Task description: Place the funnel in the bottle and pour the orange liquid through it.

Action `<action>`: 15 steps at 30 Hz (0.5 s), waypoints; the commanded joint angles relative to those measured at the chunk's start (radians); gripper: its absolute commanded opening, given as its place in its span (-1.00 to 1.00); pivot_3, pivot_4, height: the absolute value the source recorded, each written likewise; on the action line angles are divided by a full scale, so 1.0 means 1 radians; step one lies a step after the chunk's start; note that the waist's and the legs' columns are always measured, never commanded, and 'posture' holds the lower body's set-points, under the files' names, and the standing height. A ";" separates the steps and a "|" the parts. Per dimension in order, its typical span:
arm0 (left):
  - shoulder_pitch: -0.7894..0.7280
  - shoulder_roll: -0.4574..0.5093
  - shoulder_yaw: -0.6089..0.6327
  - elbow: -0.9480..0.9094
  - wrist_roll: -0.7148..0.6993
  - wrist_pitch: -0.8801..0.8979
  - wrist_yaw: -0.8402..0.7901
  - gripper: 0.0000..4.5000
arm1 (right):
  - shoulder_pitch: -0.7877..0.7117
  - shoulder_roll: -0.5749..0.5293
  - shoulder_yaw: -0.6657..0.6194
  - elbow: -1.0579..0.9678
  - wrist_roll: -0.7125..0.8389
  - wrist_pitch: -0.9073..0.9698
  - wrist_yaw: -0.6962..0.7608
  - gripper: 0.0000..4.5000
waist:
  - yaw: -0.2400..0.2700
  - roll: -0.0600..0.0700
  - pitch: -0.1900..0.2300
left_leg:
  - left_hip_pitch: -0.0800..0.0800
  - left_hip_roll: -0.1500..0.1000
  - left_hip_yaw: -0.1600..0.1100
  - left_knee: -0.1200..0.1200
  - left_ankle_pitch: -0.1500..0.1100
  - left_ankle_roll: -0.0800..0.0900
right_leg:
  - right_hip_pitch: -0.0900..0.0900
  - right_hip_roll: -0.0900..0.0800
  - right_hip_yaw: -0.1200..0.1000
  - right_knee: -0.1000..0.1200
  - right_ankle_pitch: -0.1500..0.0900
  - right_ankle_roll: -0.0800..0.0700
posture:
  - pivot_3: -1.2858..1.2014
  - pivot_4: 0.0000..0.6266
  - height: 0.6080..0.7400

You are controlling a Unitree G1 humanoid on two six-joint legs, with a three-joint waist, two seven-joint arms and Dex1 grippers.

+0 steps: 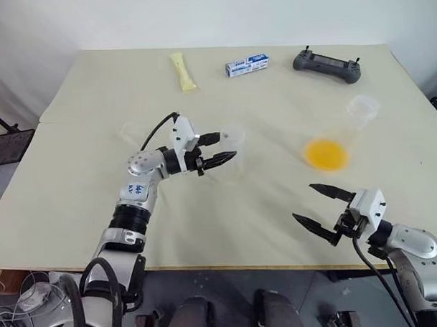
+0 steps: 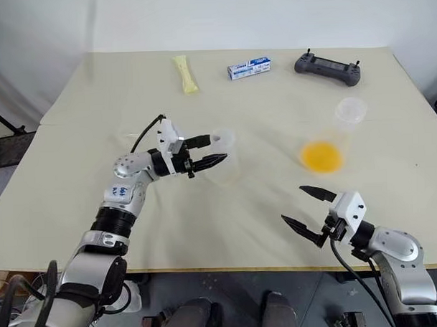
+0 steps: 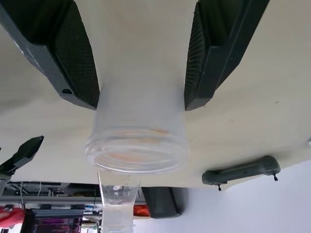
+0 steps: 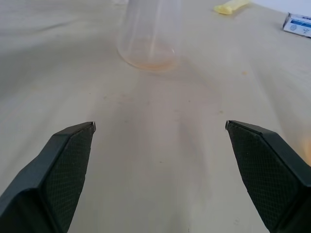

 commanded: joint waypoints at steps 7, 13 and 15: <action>-0.038 -0.014 -0.007 0.055 0.025 0.028 0.025 0.03 | 0.032 0.007 -0.035 -0.066 0.003 -0.018 -0.035 1.00 | 0.002 0.000 0.000 | 0.000 0.000 -0.001 0.003 0.000 0.000 | 0.002 0.000 0.000 0.000 0.000 0.000 | 0.03 -0.52 1.00; -0.018 -0.008 0.004 0.014 0.008 0.080 0.023 0.45 | 0.029 0.003 -0.037 -0.064 0.003 -0.018 -0.042 1.00 | 0.002 0.000 0.000 | 0.000 0.000 -0.002 0.004 0.000 0.000 | 0.003 0.000 0.000 0.000 0.000 0.000 | 0.03 -0.52 1.00; -0.007 -0.003 0.006 -0.005 0.006 0.093 0.019 0.73 | 0.028 0.003 -0.037 -0.064 0.003 -0.018 -0.042 1.00 | 0.000 0.000 0.000 | 0.000 0.000 -0.002 0.004 0.000 0.000 | 0.003 0.000 0.000 0.000 0.000 0.000 | 0.03 -0.52 1.00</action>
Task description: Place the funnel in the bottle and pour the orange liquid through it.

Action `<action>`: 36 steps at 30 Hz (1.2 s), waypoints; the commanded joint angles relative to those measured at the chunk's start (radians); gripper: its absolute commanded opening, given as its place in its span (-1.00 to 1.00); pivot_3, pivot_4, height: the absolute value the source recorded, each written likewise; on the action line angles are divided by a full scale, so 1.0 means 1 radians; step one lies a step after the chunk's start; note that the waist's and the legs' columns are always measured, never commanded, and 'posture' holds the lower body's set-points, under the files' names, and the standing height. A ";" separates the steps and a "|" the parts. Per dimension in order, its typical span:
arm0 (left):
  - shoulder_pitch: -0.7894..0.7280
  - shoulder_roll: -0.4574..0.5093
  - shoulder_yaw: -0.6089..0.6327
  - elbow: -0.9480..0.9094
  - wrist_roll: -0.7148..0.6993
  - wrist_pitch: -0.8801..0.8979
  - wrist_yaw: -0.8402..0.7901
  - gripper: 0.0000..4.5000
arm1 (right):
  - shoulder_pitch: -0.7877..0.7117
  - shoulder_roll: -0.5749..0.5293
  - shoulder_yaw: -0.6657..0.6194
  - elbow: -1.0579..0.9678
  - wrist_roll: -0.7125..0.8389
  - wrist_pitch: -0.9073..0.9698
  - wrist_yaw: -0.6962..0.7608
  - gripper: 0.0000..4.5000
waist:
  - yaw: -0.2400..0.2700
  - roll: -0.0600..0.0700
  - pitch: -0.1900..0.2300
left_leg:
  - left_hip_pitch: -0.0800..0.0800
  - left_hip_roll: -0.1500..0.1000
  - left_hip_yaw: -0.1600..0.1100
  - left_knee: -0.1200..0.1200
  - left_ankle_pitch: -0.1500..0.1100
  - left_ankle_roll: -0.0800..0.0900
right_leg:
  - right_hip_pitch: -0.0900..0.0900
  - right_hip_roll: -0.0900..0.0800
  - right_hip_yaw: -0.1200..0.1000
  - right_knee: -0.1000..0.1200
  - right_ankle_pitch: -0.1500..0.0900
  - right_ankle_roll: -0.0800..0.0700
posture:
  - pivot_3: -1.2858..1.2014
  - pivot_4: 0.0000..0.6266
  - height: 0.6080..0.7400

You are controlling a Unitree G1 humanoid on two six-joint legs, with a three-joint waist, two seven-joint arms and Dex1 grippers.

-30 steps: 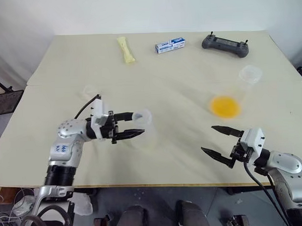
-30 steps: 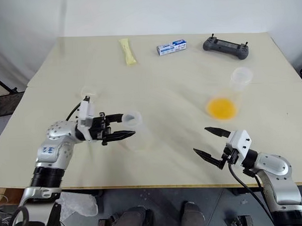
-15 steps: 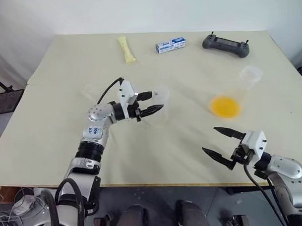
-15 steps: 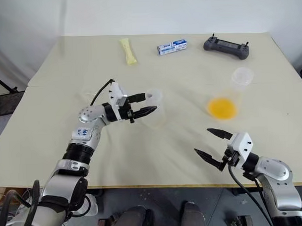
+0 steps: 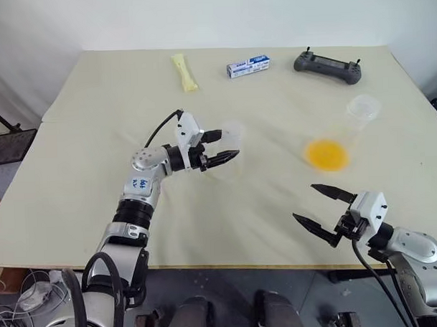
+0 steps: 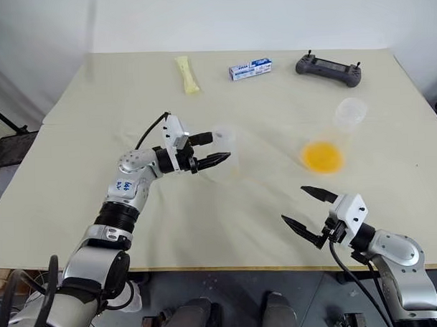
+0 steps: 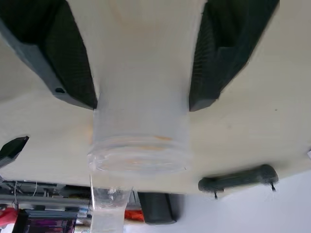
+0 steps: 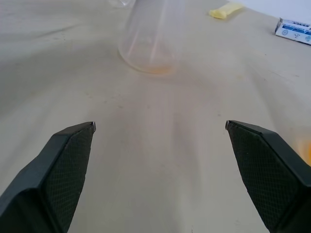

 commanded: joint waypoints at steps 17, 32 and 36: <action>0.146 0.149 0.052 -0.261 -0.062 0.156 -0.068 0.99 | -0.035 -0.022 -0.040 -0.010 0.012 -0.008 0.033 1.00 | -0.002 0.000 0.000 | 0.000 0.000 -0.001 0.000 0.000 0.000 | 0.000 0.000 0.000 0.000 0.000 0.000 | 0.03 -0.52 1.00; 0.316 0.317 0.190 -0.444 -0.128 0.253 -0.022 0.99 | -0.129 -0.015 -0.010 0.057 0.005 0.005 0.078 1.00 | -0.003 0.000 0.000 | 0.000 0.000 -0.003 0.000 0.000 0.000 | 0.000 -0.001 0.001 0.001 0.000 0.000 | 0.03 -0.52 1.00; 0.415 0.380 0.278 -0.501 -0.144 0.258 0.015 0.99 | -0.120 -0.017 -0.013 0.052 0.010 0.007 0.085 1.00 | -0.009 0.000 0.000 | 0.000 0.001 -0.003 -0.001 -0.001 -0.001 | -0.001 0.000 0.001 0.001 0.000 0.000 | 0.03 -0.52 1.00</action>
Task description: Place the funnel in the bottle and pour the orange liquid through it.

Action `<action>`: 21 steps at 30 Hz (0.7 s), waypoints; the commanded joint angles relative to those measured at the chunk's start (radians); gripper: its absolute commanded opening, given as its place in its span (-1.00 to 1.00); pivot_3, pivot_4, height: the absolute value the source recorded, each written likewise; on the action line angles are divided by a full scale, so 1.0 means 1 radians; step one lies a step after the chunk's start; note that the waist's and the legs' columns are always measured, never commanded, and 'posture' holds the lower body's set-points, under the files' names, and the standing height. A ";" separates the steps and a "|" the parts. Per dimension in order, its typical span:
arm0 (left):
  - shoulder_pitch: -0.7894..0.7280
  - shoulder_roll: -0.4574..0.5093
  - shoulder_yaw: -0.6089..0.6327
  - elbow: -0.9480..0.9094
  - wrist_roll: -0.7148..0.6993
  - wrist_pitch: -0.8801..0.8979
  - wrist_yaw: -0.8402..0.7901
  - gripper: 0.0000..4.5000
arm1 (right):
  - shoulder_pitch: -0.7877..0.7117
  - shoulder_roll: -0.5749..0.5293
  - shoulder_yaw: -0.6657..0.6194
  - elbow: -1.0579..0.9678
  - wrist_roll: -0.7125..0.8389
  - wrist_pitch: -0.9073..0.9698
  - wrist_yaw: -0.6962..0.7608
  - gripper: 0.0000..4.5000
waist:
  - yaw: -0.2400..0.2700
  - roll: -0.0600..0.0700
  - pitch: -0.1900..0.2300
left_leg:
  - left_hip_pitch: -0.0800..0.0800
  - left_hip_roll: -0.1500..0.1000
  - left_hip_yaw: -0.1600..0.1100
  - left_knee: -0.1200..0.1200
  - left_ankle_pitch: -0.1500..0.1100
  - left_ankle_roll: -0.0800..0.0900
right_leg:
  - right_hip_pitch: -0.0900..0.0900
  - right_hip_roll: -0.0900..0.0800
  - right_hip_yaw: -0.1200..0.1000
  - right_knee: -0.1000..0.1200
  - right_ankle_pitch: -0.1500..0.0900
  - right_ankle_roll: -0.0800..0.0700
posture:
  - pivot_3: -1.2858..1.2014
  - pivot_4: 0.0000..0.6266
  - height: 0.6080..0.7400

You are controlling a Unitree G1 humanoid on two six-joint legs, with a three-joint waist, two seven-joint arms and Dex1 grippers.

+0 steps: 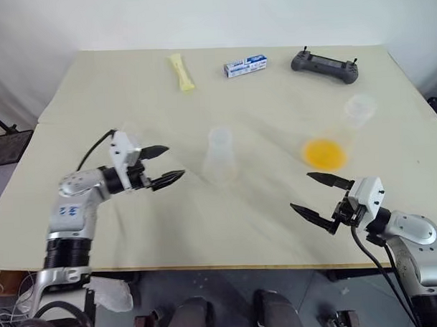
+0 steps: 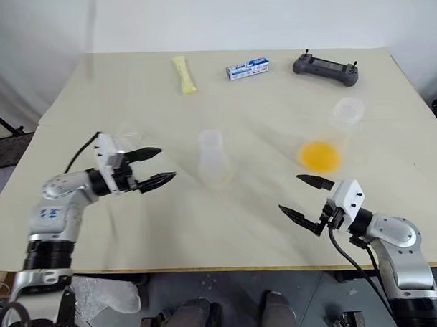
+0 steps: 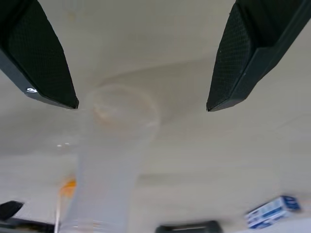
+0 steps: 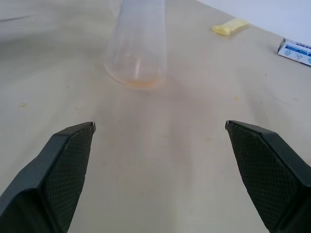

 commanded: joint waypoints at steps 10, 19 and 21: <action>0.348 0.084 0.312 -0.222 -0.079 -0.012 0.131 0.99 | -0.009 -0.018 -0.026 -0.033 0.037 0.028 0.019 1.00 | 0.002 0.000 0.000 | 0.000 0.000 -0.002 0.000 0.000 -0.001 | 0.001 -0.001 0.005 -0.001 0.000 0.000 | 0.03 -0.52 1.00; 0.436 0.060 0.346 -0.288 -0.049 -0.020 0.270 0.99 | -0.089 -0.012 0.000 0.014 0.026 0.038 0.041 1.00 | 0.008 0.001 0.000 | 0.000 0.000 -0.003 0.000 -0.001 -0.001 | 0.001 -0.002 0.005 -0.001 0.000 -0.001 | 0.03 -0.52 1.00; 0.380 0.037 0.313 -0.260 -0.005 -0.012 0.362 0.99 | -0.103 -0.007 0.008 0.021 0.023 0.037 0.041 1.00 | 0.009 0.001 0.000 | 0.000 -0.001 -0.003 0.000 -0.001 -0.001 | 0.001 -0.002 0.005 -0.001 0.000 -0.001 | 0.03 -0.52 1.00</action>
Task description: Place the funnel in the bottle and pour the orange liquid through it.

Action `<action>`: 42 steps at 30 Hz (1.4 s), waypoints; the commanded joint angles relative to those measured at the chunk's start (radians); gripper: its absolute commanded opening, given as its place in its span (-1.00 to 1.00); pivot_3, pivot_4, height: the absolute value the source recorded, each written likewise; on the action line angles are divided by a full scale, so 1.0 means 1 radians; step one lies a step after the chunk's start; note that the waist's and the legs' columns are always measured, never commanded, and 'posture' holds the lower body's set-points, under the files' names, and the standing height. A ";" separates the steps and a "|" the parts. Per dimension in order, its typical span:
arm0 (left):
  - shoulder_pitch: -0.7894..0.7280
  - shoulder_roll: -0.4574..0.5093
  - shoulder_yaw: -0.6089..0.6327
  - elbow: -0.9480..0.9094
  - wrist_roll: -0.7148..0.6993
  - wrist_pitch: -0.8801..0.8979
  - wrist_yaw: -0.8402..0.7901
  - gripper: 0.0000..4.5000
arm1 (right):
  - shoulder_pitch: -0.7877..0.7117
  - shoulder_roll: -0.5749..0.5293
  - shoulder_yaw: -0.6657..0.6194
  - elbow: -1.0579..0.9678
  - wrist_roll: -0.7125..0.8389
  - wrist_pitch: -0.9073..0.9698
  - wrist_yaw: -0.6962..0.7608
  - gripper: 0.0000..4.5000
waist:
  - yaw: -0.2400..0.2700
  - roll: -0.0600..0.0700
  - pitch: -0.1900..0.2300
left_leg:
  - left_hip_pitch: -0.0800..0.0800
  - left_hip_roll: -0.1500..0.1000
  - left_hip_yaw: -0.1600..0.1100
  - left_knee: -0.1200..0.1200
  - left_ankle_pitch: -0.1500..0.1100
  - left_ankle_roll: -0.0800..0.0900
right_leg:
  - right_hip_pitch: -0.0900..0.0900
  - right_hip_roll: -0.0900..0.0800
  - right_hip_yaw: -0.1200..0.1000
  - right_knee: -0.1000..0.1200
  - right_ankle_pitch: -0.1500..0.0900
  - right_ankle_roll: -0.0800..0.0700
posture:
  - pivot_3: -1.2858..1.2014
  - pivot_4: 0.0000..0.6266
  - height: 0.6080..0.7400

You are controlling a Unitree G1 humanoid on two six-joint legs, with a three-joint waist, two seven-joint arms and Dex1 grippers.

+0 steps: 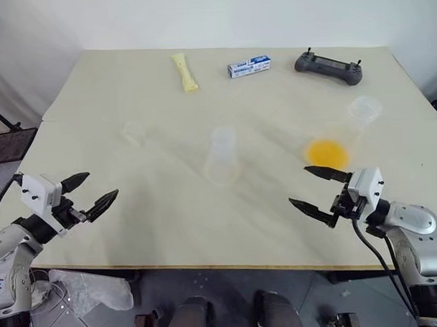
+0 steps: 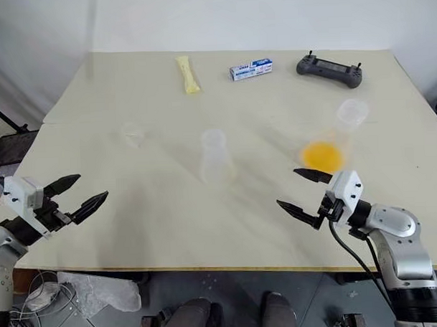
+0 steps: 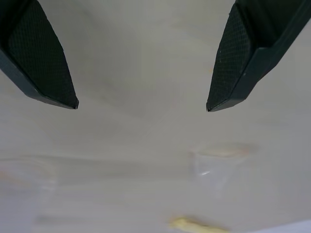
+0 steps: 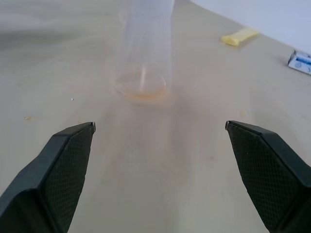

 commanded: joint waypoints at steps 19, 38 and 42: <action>-0.608 -0.183 -0.303 0.554 0.393 -0.088 0.605 0.99 | 0.016 -0.006 -0.012 -0.033 0.003 0.012 -0.013 1.00 | -0.003 -0.001 0.000 | 0.000 0.000 0.004 -0.001 0.000 0.000 | -0.002 0.002 -0.007 0.002 0.001 0.001 | 0.03 -0.52 1.00; -0.800 -0.218 -0.348 0.914 0.418 -0.224 0.670 -0.11 | 0.074 -0.019 -0.043 -0.074 0.004 0.013 -0.033 1.00 | -0.002 -0.003 0.002 | -0.001 -0.001 0.004 0.000 0.000 0.001 | -0.002 0.002 -0.008 0.002 0.001 0.002 | 0.03 -0.52 1.00; -0.806 -0.214 -0.351 0.920 0.415 -0.217 0.664 -0.69 | 0.072 -0.020 -0.043 -0.073 0.003 0.011 -0.035 1.00 | -0.002 -0.003 0.002 | -0.001 -0.001 0.004 0.000 0.000 0.001 | -0.002 0.002 -0.008 0.002 0.001 0.002 | 0.03 -0.52 1.00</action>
